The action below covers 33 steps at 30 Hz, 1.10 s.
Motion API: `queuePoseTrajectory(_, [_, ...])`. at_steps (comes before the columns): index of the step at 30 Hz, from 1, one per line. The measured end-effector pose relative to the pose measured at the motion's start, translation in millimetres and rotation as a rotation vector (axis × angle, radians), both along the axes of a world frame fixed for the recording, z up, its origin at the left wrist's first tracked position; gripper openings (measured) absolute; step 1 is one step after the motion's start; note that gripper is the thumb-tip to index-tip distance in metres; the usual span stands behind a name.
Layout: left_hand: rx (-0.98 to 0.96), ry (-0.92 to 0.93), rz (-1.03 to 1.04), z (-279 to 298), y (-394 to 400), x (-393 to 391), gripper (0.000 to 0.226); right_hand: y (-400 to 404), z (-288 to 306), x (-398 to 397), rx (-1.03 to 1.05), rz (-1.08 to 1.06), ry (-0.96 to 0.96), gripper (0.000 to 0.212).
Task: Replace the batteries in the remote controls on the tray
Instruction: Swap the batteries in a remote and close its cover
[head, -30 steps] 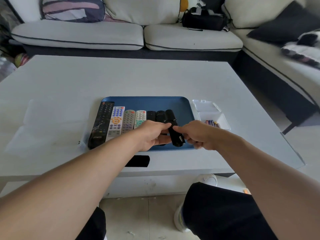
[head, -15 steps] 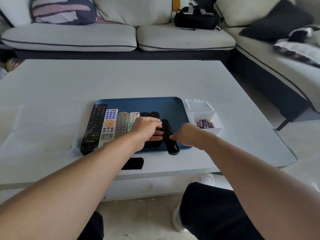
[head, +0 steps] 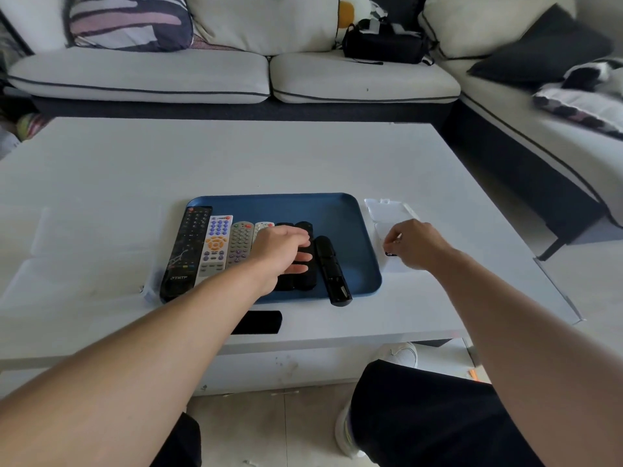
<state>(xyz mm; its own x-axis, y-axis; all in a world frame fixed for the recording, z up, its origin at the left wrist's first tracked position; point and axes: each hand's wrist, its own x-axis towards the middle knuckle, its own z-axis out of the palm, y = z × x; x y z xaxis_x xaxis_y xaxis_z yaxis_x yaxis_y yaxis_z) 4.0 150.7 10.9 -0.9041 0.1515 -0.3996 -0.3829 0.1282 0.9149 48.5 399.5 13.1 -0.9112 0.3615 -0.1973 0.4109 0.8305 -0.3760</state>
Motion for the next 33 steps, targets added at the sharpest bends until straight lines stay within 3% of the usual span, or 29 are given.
queuePoseTrajectory(9, [-0.018,0.013,0.022,5,-13,-4,0.010,-1,-3,-1,0.029,0.072,-0.089,0.030])
queuePoseTrajectory(15, [-0.017,0.033,0.067,10,-28,-6,0.014,-15,11,-5,0.196,0.016,-0.114,0.018])
queuePoseTrajectory(17, [-0.008,0.032,0.092,12,-35,-6,0.012,-25,18,-9,0.275,-0.064,-0.048,0.018])
queuePoseTrajectory(20, [-0.004,0.053,0.153,18,-53,-8,0.012,-50,29,-16,0.271,-0.081,0.244,0.027])
queuePoseTrajectory(23, [-0.017,0.096,0.209,25,-80,-5,0.011,-93,36,-24,0.141,0.088,0.442,0.026])
queuePoseTrajectory(26, [-0.094,0.186,0.318,27,-114,-3,0.009,-147,31,-27,0.054,0.345,0.445,0.020])
queuePoseTrajectory(30, [-0.410,0.434,0.508,20,-188,-7,0.018,-224,23,-29,0.013,0.629,0.395,0.019])
queuePoseTrajectory(33, [-0.620,0.467,0.661,9,-245,-10,0.042,-270,13,-29,-0.019,0.768,0.395,0.021])
